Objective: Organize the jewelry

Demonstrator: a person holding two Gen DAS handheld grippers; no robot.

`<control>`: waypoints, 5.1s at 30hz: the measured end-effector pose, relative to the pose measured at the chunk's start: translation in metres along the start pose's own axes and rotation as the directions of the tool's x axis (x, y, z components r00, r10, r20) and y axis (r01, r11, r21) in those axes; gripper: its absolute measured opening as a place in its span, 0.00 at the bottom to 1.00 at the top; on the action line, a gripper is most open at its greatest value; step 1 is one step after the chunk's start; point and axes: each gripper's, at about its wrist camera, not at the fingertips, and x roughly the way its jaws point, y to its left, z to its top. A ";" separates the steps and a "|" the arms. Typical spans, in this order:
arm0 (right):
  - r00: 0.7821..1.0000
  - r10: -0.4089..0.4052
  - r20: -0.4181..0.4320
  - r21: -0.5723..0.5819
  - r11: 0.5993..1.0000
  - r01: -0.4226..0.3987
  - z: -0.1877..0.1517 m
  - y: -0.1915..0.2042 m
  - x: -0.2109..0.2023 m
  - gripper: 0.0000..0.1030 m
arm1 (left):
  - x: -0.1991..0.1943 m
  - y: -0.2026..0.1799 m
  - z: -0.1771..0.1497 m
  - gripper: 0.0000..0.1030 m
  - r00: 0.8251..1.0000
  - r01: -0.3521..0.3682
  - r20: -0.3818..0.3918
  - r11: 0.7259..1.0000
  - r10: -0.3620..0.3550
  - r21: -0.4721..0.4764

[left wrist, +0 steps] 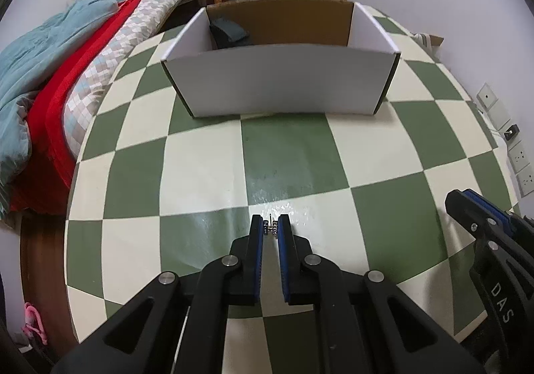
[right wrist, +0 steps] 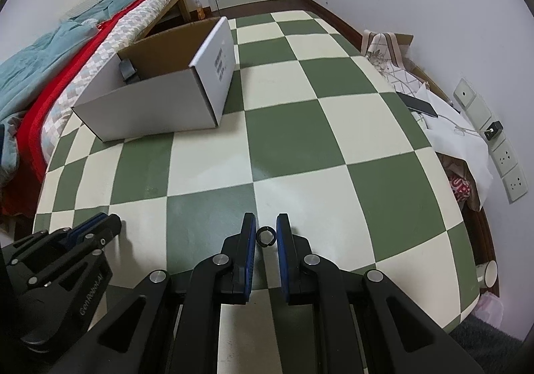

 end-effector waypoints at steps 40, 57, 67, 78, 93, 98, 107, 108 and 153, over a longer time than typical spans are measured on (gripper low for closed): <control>0.980 0.175 0.093 -0.100 0.981 -0.166 0.182 0.084 0.009 0.13 | -0.001 0.101 0.189 0.09 0.971 0.236 0.007 0.952 -0.239 -0.197; 0.993 0.121 0.013 0.023 0.992 -0.121 0.180 0.052 0.008 0.88 | -0.025 0.105 0.167 1.00 0.997 -0.027 0.066 0.992 0.035 -0.122; 0.997 -0.074 -0.036 -0.032 0.997 0.072 0.146 0.049 -0.003 1.00 | -0.034 0.097 0.137 1.00 0.995 -0.077 0.062 0.990 0.085 -0.114; 0.994 -0.106 0.005 -0.053 0.993 0.106 0.131 0.044 -0.056 1.00 | -0.098 0.086 0.112 1.00 0.988 -0.051 0.137 0.990 0.069 -0.128; 0.981 -0.108 0.160 -0.076 0.990 0.121 0.087 0.045 -0.201 1.00 | -0.219 0.086 0.062 1.00 0.963 -0.003 0.265 0.990 0.041 -0.140; 0.976 -0.094 0.198 -0.075 0.991 0.111 0.069 0.044 -0.246 1.00 | -0.256 0.085 0.049 1.00 0.952 0.015 0.306 0.991 0.027 -0.135; 0.959 -0.097 0.266 -0.071 0.990 0.119 0.047 0.040 -0.310 1.00 | -0.295 0.082 0.026 1.00 0.947 0.044 0.321 0.991 -0.001 -0.127; 0.958 -0.095 0.269 -0.072 0.990 0.118 0.047 0.039 -0.314 1.00 | -0.297 0.082 0.023 1.00 0.948 0.049 0.320 0.991 -0.006 -0.125; 0.959 -0.164 0.230 -0.066 0.981 0.183 0.109 0.052 -0.273 1.00 | -0.252 0.082 0.084 1.00 0.969 -0.054 0.230 0.987 0.088 -0.151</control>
